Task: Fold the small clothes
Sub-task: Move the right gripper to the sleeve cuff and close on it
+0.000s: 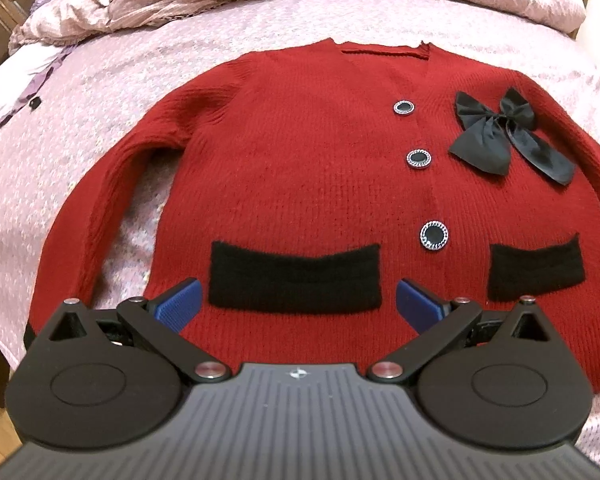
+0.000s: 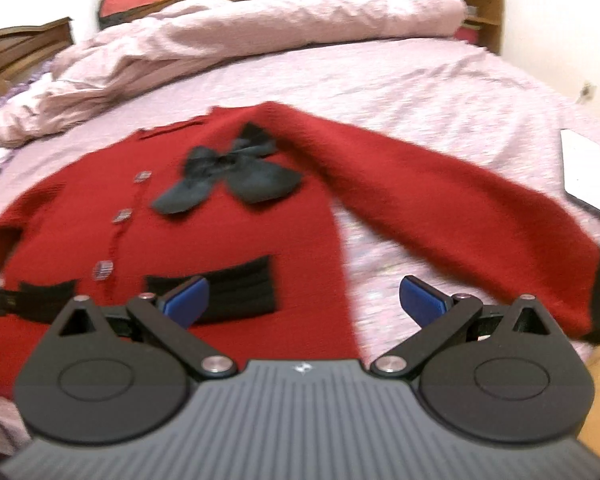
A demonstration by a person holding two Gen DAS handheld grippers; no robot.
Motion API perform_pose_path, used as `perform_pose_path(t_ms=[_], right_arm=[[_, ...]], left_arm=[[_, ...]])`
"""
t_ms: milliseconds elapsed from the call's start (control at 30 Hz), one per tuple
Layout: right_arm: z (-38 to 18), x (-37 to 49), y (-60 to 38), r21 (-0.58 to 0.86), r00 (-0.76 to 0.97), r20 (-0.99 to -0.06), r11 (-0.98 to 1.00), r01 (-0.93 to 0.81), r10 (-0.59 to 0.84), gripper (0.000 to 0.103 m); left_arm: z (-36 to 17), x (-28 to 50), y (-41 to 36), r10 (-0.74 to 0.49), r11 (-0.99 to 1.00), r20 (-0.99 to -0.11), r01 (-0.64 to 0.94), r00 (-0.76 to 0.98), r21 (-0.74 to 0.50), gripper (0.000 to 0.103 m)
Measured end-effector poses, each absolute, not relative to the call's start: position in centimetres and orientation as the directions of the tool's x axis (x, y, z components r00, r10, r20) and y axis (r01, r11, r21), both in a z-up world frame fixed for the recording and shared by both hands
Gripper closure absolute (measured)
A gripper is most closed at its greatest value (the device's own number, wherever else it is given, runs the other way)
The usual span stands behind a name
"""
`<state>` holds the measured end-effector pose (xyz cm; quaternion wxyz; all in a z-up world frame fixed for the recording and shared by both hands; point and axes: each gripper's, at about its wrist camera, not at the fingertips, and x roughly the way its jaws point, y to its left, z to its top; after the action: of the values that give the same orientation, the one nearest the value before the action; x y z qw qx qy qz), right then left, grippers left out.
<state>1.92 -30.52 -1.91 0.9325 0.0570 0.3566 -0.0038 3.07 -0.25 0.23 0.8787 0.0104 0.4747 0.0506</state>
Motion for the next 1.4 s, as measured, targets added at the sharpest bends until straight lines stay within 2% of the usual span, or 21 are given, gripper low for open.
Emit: perform_pose_path(t_ms=[167, 600, 900, 1067, 1400], right_arm=[[-2.9, 3.2, -33.2, 0.051, 0.729, -0.684, 0.996, 0.078, -0.022, 0.000], [-5.6, 6.4, -36.3, -0.009, 0.711, -0.701, 0.998, 0.069, -0.055, 0.000], [-7.4, 6.9, -37.6, 0.045, 0.716, -0.698, 0.997, 0.056, -0.009, 0.000], [-7.6, 6.6, -37.9, 0.057, 0.722, -0.692, 0.997, 0.056, -0.001, 0.000], [-7.5, 5.9, -38.6, 0.078, 0.715, -0.699, 0.993, 0.094, -0.013, 0.001]], left_arm=[[0.0, 4.9, -1.3, 0.078, 0.997, -0.839, -0.059, 0.538, 0.054, 0.000], [-3.1, 9.8, -3.8, 0.081, 0.996, -0.880, -0.062, 0.468, 0.059, 0.000], [-4.4, 10.7, -3.8, 0.015, 0.999, -0.896, -0.040, 0.444, -0.003, 0.000], [-4.9, 10.7, -5.2, 0.048, 0.998, -0.900, 0.022, 0.433, 0.064, 0.000], [-4.9, 11.3, -4.9, 0.029, 0.999, -0.913, 0.018, 0.407, 0.039, 0.000]])
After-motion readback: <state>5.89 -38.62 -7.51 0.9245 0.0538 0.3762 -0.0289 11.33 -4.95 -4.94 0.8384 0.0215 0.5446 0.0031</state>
